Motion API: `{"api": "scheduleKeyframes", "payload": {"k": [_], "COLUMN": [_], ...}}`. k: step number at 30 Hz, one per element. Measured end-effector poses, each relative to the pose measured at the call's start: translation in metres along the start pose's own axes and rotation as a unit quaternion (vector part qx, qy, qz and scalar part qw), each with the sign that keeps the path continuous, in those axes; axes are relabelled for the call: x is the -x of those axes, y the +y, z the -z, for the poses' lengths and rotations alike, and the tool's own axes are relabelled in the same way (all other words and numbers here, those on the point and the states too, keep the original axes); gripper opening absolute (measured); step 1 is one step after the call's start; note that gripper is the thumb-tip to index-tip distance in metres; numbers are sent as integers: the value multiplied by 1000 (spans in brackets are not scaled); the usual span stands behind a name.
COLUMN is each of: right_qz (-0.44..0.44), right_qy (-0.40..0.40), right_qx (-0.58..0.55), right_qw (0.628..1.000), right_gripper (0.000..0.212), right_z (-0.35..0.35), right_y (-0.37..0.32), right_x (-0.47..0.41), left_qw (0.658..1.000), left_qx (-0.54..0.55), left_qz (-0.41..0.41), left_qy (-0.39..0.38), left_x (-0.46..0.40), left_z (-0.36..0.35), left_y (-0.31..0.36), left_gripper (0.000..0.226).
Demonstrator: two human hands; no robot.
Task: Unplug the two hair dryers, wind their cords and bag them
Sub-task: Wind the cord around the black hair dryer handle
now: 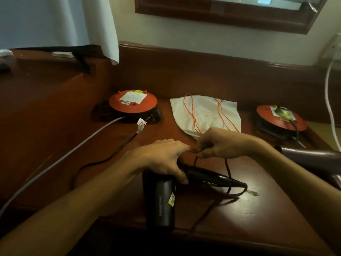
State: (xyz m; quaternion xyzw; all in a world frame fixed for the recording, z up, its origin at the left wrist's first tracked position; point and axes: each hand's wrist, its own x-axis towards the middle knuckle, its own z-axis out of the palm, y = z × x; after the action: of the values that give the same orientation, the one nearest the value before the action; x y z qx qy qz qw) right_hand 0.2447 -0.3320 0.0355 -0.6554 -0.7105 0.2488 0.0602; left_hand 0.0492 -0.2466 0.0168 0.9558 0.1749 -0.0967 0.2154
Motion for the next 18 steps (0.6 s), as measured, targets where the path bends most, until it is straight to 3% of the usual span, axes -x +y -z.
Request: {"api": "scheduleKeyframes", "payload": {"k": [4,7,11,14,18], "right_qz": [33,37,-7,-39,-54], "right_qy": [13,-24,-58,2,90], "right_qx": [3,-13,-6,36,-16], "right_qw": [999,999,998,999,994], "right_gripper": [16,18,18,12,38], "right_z": [6,9,11,9,0], "right_y": [-20,-29,-23,-7,7], "right_x": [14,26,45,52,64], "left_qw": [999,999,999,999,998], "left_qx": [-1,14,42,45,69], "left_qz": [15,10,6,8,5], "left_qy": [-29,-42,-28,-17,-1], "left_x": [-4,-2,0,0,1], "left_z": [4,5,4,3,-2], "left_y": [1,4,6,8,7], "left_gripper": [76,66,55,53,46]}}
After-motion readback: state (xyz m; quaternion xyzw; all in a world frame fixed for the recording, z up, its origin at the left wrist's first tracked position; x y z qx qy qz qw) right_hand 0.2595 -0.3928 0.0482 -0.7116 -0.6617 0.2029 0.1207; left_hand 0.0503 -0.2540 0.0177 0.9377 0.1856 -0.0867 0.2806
